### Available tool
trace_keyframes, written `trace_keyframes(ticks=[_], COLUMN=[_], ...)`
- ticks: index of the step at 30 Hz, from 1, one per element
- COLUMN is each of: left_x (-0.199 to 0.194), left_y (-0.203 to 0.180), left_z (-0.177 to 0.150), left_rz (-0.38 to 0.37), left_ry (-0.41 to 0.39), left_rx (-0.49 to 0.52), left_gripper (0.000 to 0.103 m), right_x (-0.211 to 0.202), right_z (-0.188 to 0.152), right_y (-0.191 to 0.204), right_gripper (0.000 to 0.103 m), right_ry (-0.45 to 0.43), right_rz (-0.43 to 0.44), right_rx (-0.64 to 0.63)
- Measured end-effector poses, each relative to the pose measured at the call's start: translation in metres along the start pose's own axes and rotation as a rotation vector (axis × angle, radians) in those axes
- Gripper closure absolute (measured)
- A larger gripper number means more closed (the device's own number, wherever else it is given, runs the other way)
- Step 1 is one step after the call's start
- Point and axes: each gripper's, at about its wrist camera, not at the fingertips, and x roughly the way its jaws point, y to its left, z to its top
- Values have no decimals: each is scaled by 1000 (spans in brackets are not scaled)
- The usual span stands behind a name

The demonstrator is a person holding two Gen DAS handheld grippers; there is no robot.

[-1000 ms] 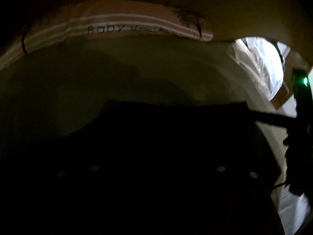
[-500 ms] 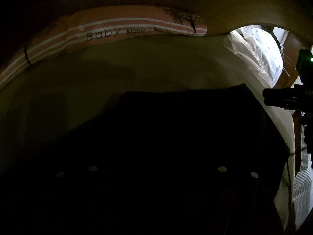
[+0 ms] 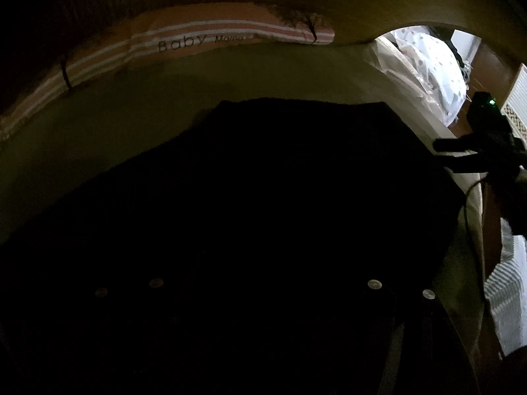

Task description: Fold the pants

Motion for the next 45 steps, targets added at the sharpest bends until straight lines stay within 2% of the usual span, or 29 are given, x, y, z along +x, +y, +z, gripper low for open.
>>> trace_keyframes(ticks=[1, 4, 5, 7, 9, 11, 14, 18, 21, 26, 31, 34, 37, 41, 45], left_x=[-1, 0, 1, 3, 4, 4, 0, -18, -40, -73, -104, -124, -149, -170, -178], left_y=[1, -5, -8, -11, -13, -10, -1, 31, 62, 113, 151, 171, 193, 212, 224], left_z=[-3, -8, -9, -10, -10, -9, -5, 4, 8, 4, -9, -18, -31, -48, -60], left_rz=[-4, 32, 46, 63, 75, 66, 8, -69, -36, -9, 47, 51, 110, 158, 182], left_ry=[-1, -13, -15, -20, -24, -24, -10, -19, -73, -112, -157, -194, -237, -258, -258], left_rx=[-7, 23, 31, 41, 49, 44, 3, -153, -237, -355, -425, -486, -535, -580, -611], left_gripper=[31, 30, 30, 27, 27, 27, 27, 27, 27, 27, 27, 27, 27, 27, 27], right_x=[1, 13, 18, 24, 30, 26, 15, 4, 8, 31, 70, 99, 138, 199, 256], right_z=[1, 8, 10, 14, 17, 16, 15, 15, 17, 13, 4, -3, -14, -38, -72], right_y=[-4, -13, -12, -9, -3, 6, 31, 82, 124, 185, 251, 288, 317, 349, 370], right_gripper=[52, 68, 73, 76, 87, 90, 92, 92, 92, 92, 92, 92, 92, 93, 93], right_ry=[-11, -37, -42, -51, -40, -46, -65, -63, -37, 22, 91, 143, 207, 307, 399], right_rz=[28, 107, 113, 119, 92, 71, 79, 92, 101, 145, 244, 317, 379, 406, 337], right_rx=[15, 51, 47, 52, 51, 49, 35, -24, -70, -127, -171, -198, -198, -208, -265])
